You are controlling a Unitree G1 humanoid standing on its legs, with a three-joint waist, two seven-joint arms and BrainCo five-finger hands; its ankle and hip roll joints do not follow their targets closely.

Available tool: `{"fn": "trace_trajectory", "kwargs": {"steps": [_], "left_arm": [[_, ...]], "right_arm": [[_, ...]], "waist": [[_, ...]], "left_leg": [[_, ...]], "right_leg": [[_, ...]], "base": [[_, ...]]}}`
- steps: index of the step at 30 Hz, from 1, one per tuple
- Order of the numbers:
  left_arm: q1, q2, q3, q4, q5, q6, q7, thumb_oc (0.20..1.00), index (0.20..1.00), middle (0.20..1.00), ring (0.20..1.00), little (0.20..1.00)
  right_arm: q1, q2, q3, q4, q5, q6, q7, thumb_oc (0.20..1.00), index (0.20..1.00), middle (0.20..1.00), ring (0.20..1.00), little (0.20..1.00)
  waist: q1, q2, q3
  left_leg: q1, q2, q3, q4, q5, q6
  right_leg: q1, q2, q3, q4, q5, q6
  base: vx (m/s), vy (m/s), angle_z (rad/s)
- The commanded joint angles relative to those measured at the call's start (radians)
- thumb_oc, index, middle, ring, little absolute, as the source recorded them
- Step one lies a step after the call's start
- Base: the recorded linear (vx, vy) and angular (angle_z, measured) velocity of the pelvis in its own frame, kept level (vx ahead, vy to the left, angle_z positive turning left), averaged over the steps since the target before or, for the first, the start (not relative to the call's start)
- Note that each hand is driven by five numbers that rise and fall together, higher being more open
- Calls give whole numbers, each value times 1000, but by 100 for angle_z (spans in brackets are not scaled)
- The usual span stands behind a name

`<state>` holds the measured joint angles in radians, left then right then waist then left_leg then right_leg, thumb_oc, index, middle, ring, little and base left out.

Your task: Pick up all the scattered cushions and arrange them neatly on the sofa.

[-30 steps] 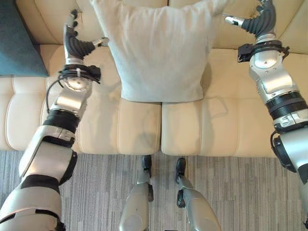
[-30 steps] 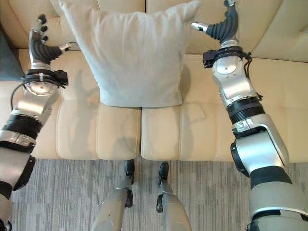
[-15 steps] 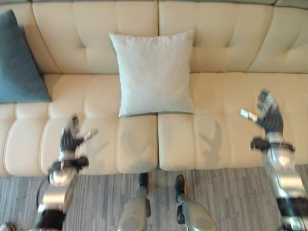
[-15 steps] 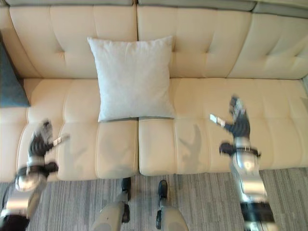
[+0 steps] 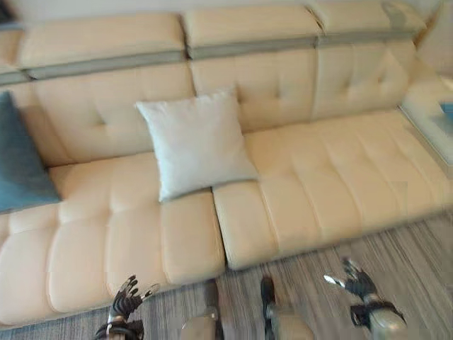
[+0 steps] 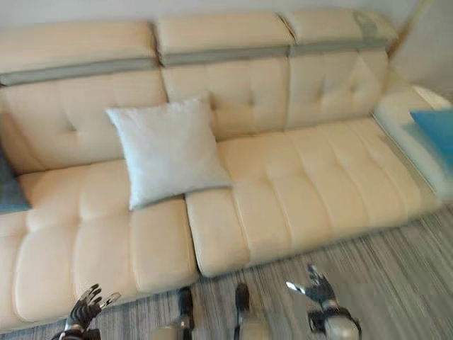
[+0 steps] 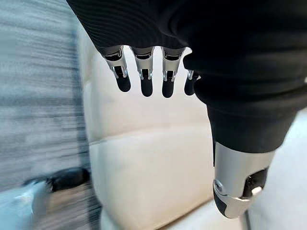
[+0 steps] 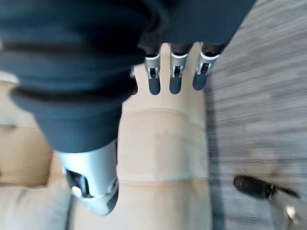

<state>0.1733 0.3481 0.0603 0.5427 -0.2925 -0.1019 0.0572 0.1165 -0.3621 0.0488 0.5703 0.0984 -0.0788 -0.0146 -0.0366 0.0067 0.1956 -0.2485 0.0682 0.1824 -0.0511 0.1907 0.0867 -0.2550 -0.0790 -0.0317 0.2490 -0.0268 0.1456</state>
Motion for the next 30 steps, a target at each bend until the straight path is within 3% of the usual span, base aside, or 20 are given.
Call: {"fn": "trace_trajectory", "kwargs": {"steps": [1,2,8,10,11,12,14,16,23,27,29,30], "left_arm": [[15,95,1,-8,53,-32,36,1000,1000,1000,1000,1000],[4,83,-12,-12,49,-34,32,1000,1000,1000,1000,1000],[-14,42,-40,-4,36,-26,49,1000,1000,1000,1000,1000],[-31,30,-73,-10,52,-30,34,1000,1000,1000,1000,1000],[-24,29,-81,-17,52,-28,20,1000,1000,1000,1000,1000],[-24,29,-81,-18,52,-28,20,1000,1000,1000,1000,1000],[-21,24,-83,-24,41,-30,15,1000,1000,1000,1000,1000],[-15,12,-94,-22,38,-21,15,1000,1000,1000,1000,1000],[-22,18,-141,10,84,6,-9,1000,1000,1000,1000,1000],[-34,26,-162,-11,100,13,-11,1000,1000,1000,1000,1000],[-41,28,-167,-22,101,12,-5,1000,1000,1000,1000,1000],[-43,32,-165,-37,95,12,-2,1000,1000,1000,1000,1000]], "right_arm": [[-11,-15,-4,-41,-10,-27,-38,1000,1000,1000,1000,1000],[-21,-18,-1,-37,-4,-23,-47,1000,1000,1000,1000,1000],[-37,-20,-16,-36,29,-14,-72,1000,1000,1000,1000,1000],[-40,-32,-27,-37,45,-13,-79,1000,1000,1000,1000,1000],[-28,-33,-27,-47,42,-10,-72,1000,1000,1000,1000,1000],[-28,-33,-28,-47,42,-10,-72,1000,1000,1000,1000,1000],[-22,-37,-29,-56,39,-11,-66,1000,1000,1000,1000,1000],[-12,-30,-37,-40,35,-7,-71,1000,1000,1000,1000,1000],[-2,4,-70,-5,100,-4,-81,1000,1000,1000,1000,1000],[-38,21,-58,-11,116,-4,-93,1000,1000,1000,1000,1000],[-43,29,-56,-23,118,-8,-105,1000,1000,1000,1000,1000],[-48,34,-52,-31,113,-7,-109,1000,1000,1000,1000,1000]], "waist": [[50,-41,2],[71,-49,-8],[54,-25,-5],[28,-26,18],[11,-36,10],[11,-35,8],[-1,-46,7],[-14,-37,-12],[-63,-37,-51],[-68,-46,-44],[-69,-50,-40],[-59,-47,-37]], "left_leg": [[52,5,1,-17,-85,-116],[25,11,-4,-20,-61,-138],[-27,29,10,-18,-5,-179],[-15,-8,-28,67,-88,-169],[13,-34,-63,124,-165,-157],[10,-33,-63,125,-164,-157],[55,-66,-131,183,-234,-155],[98,-76,-175,137,-240,-147],[164,-75,-125,54,-236,-120],[200,-56,-22,32,-243,-102],[218,-38,42,17,-239,-101],[226,-24,72,10,-237,-103]], "right_leg": [[129,15,22,126,-40,-2],[194,30,-12,-13,-119,-33],[230,77,-1,-155,-114,-73],[206,52,-15,-167,-79,-70],[190,30,-11,-185,-49,-65],[188,31,-11,-186,-47,-66],[168,20,12,-202,-15,-59],[162,33,33,-226,1,-54],[139,51,90,-229,32,-38],[102,69,127,-188,45,-17],[82,63,92,-174,55,-6],[66,46,18,-155,54,-7]], "base": [[-235,-279,13],[-151,-229,12],[-203,-147,34],[-393,-9,25],[-244,15,22],[-177,30,8],[-144,54,-33],[-66,75,-66],[-28,94,-47],[-39,41,-108],[-55,-52,-166],[0,-156,-175]]}}
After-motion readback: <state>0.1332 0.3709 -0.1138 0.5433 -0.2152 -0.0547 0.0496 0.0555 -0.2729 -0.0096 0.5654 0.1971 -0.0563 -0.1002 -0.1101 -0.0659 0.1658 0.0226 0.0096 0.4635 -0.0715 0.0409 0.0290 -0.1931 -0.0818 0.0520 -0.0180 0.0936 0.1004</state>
